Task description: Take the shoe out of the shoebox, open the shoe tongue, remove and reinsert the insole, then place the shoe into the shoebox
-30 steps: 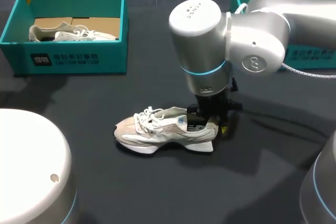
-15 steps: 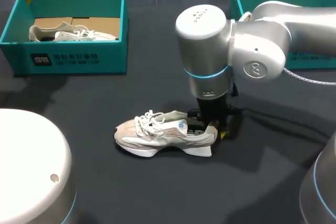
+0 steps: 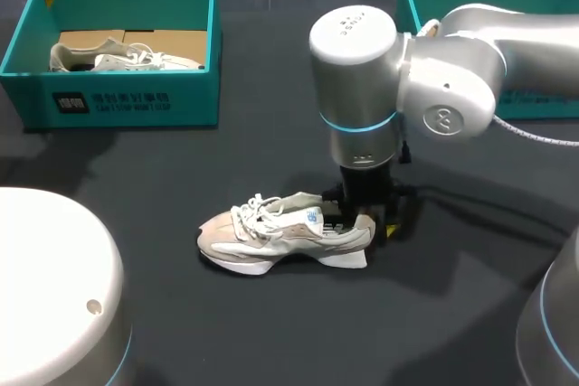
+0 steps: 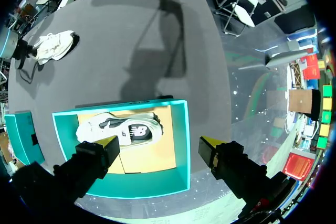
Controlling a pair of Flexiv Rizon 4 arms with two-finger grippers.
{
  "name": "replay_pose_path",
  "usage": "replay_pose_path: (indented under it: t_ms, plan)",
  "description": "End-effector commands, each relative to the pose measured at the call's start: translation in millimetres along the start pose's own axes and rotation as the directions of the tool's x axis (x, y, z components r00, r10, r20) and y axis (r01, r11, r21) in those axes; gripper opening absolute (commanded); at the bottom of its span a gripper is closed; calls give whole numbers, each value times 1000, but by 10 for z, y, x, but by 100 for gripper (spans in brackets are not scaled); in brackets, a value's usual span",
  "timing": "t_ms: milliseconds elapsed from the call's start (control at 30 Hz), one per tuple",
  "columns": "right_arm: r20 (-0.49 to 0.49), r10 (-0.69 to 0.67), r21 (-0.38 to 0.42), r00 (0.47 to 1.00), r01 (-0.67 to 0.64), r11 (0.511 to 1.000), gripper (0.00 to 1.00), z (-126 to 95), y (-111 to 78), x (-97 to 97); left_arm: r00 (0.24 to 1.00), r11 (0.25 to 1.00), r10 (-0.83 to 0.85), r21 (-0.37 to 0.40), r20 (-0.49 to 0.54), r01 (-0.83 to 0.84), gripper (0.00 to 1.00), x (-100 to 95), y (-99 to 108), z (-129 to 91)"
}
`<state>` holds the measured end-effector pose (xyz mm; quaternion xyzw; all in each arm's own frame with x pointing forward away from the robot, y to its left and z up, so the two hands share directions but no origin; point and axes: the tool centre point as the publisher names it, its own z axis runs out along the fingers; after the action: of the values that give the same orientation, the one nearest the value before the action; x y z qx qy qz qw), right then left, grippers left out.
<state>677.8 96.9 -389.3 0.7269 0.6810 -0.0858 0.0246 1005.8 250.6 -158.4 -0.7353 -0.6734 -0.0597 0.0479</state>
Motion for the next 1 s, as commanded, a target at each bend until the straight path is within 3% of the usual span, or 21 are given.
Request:
replay_pose_path:
  t_ms: [33, 267, 367, 433, 500, 767, 800, 867, 933, 1000]
  plan:
    - [-15, -7, -23, 1000, 7, 1000, 100, -129, -63, -51, 1000, 1000, 1, -1, -2, -1, 100, 1, -6, -5]
    - [-121, -104, -94, 987, 93, 991, 100, -575, -102, -190, 1000, 1000, 1, -1, -2, -1, 100, 1, -6, -5]
    - [-207, -200, -137, 958, 174, 975, 100, -783, -91, -307, 1000, 1000, 1, -1, -2, -1, 100, 1, -6, -5]
    - [-324, -296, -161, 898, 256, 953, 100, -910, -68, -410, 1000, 1000, 1, -1, -2, -1, 100, 1, -6, -5]
    - [-253, -333, -92, 908, 321, 943, 100, -1019, -30, -499, 1000, 1000, 1, -1, -2, -1, 100, 1, -6, -5]
    - [-253, -333, -92, 908, 321, 943, 100, -1019, -30, -499, 1000, 1000, 1, -1, -2, -1, 100, 1, -6, -5]
    - [-258, -441, -151, 859, 415, 897, 100, -967, -65, -422, 1000, 1000, 1, -1, -2, -1, 100, 1, -6, -5]
    - [-300, -651, -285, 697, 585, 759, 100, -874, -146, -391, 1000, 1000, 1, -1, -2, -1, 100, 1, -6, -5]
    - [-326, -790, -475, 520, 633, 612, 100, -875, -246, -502, 1000, 1000, 1, -1, -2, -1, 100, 1, -6, -5]
    - [-324, -851, -600, 414, 606, 523, 100, -902, -291, -661, 1000, 1000, 1, -1, -2, -1, 100, 1, -6, -5]
